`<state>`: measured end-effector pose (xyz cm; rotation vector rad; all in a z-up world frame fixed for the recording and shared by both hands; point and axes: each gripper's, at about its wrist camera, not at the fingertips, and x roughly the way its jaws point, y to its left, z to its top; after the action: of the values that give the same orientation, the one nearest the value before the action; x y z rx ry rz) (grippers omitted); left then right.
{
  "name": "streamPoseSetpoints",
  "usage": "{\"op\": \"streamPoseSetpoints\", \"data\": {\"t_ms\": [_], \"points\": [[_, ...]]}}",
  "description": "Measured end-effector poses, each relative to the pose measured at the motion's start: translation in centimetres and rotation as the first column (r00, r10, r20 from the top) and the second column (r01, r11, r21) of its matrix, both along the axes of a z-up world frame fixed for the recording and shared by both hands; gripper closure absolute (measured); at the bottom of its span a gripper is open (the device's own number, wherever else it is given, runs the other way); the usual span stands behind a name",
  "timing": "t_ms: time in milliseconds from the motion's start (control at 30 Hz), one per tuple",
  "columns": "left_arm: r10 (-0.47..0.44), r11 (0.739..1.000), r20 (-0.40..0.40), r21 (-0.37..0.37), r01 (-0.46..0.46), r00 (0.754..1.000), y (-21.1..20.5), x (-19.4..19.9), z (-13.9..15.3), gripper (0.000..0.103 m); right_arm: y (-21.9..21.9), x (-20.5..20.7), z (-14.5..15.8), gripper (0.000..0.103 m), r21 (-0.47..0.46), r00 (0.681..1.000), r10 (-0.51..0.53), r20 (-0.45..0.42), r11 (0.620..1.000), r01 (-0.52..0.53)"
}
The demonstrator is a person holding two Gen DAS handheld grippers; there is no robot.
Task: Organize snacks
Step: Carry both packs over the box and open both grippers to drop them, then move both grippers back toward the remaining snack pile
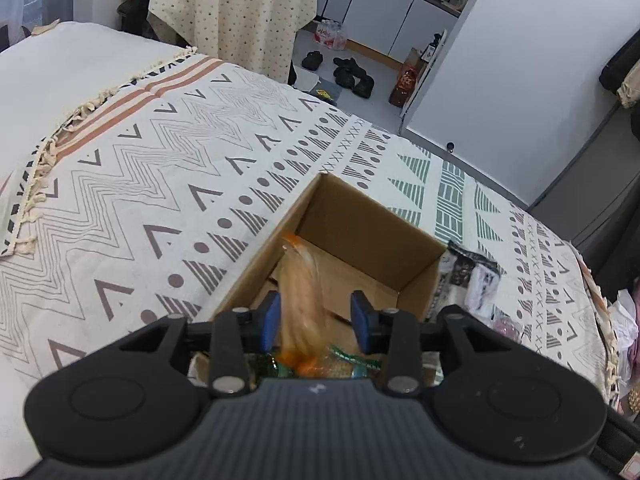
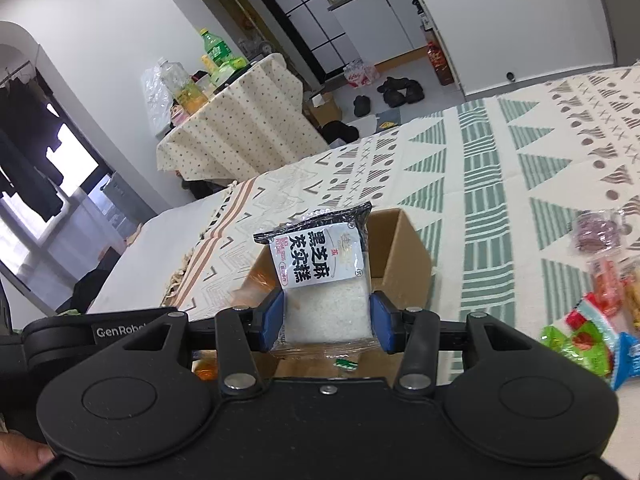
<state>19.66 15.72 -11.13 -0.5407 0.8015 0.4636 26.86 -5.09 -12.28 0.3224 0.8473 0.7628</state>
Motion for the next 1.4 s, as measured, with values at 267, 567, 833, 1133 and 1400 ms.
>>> {"op": "streamPoseSetpoints", "data": {"t_ms": [267, 567, 833, 1133, 1400], "points": [[0.037, 0.999, -0.042, 0.010, -0.037, 0.998, 0.4, -0.8, 0.3, 0.040, 1.3, -0.4, -0.3, 0.048, -0.009, 1.000, 0.025, 0.000, 1.000, -0.025], [0.029, 1.000, -0.088, 0.000, -0.029, 0.996, -0.5, -1.4, 0.4, 0.020, -1.9, -0.9, 0.7, 0.040, -0.051, 0.999, -0.045, 0.007, 0.998, 0.046], [0.023, 0.999, -0.091, -0.029, -0.026, 0.996, -1.7, -2.5, 0.4, 0.007, -4.6, -2.3, 1.7, 0.030, -0.113, 0.997, -0.071, 0.016, 0.991, 0.072], [-0.017, 1.000, 0.002, -0.021, 0.017, 1.000, -4.3, -3.6, 2.2, 0.000, -7.9, -3.4, 2.9, 0.007, -0.092, 0.992, -0.110, 0.066, 0.989, 0.116], [-0.065, 0.998, 0.097, -0.019, 0.067, 0.993, -6.7, -4.5, 4.1, 0.000, -11.7, -4.4, 3.4, 0.001, -0.069, 0.983, -0.165, 0.086, 0.983, 0.171]]}}
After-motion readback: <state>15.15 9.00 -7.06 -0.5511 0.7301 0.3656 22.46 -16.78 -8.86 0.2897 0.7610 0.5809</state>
